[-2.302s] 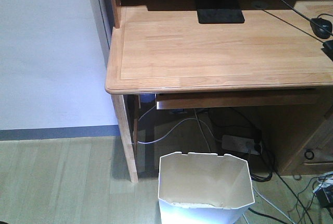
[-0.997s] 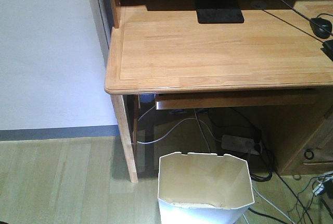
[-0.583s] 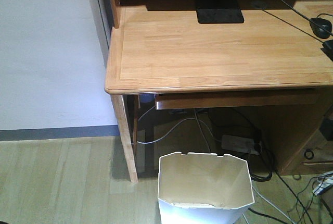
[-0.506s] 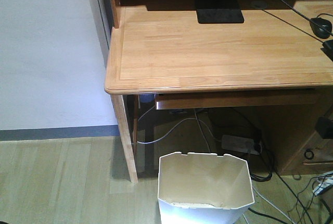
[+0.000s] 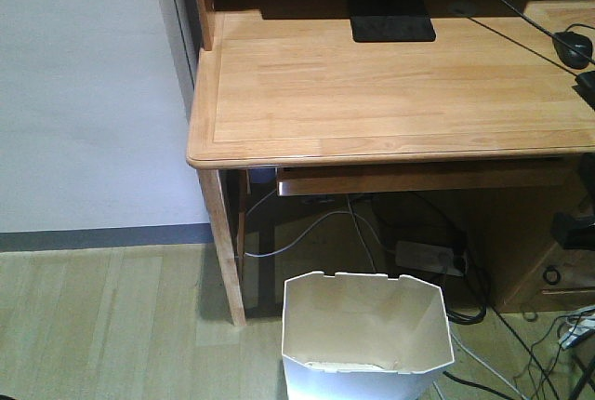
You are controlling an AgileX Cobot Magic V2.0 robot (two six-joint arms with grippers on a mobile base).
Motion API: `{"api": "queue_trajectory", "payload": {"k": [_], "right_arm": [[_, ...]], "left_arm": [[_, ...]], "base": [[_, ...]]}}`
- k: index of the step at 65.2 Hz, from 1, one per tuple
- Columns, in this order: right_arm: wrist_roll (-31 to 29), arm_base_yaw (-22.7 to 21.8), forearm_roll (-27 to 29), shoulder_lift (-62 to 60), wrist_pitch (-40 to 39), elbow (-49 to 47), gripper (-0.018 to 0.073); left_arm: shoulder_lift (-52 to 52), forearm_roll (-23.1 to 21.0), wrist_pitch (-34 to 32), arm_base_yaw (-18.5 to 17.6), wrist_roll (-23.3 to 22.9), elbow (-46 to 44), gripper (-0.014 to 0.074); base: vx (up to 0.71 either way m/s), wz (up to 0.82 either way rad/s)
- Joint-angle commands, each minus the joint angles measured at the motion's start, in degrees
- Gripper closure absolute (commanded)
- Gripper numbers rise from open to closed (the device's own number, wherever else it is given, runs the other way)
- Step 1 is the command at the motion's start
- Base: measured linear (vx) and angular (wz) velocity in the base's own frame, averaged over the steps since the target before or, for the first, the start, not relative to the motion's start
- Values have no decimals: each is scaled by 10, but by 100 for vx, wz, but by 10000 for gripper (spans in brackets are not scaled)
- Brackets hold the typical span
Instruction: Move trash bin to bedside with robot
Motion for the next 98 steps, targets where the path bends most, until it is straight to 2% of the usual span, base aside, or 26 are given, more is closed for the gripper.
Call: {"api": "queue_trajectory", "payload": {"k": [1,7,12,16,20,34,60,67,73,83,91,98], "right_arm": [[-7,1,-6,2,-32,-21,181],[-7,1,-6,2,-31,-21,45],[-7,1,-5,2,-31,-21,-11],[20,1,21,2,-18,-21,-33],[33,1,41,6,-6,-21,-34],[16,1,41,94,7,-49,-11],[15,-3,64,383,160,-181,3],[-40,-20,97,450,194,-203,3],[-94,-56,162,501,195,-212,3],[-239,-102,274,580,153,-212,3],[-312,-113,308,648,99,-212,3],[-345,-112,319,711,40,-212,3]], "left_arm": [[-3,-3,-41,0,-3,-12,603],[-3,-3,-41,0,-3,-12,603],[-3,-3,-41,0,-3,-12,603],[-3,-3,-41,0,-3,-12,603],[-3,-3,-41,0,-3,-12,603],[-3,-3,-41,0,-3,-12,603],[-3,-3,-41,0,-3,-12,603],[-3,-3,-41,0,-3,-12,603],[-3,-3,-41,0,-3,-12,603],[-3,-3,-41,0,-3,-12,603],[-3,-3,-41,0,-3,-12,603],[-3,-3,-41,0,-3,-12,603]], "base": [[0,0],[0,0],[0,0],[0,0],[0,0],[0,0],[0,0],[0,0],[0,0],[0,0],[0,0],[0,0]]}}
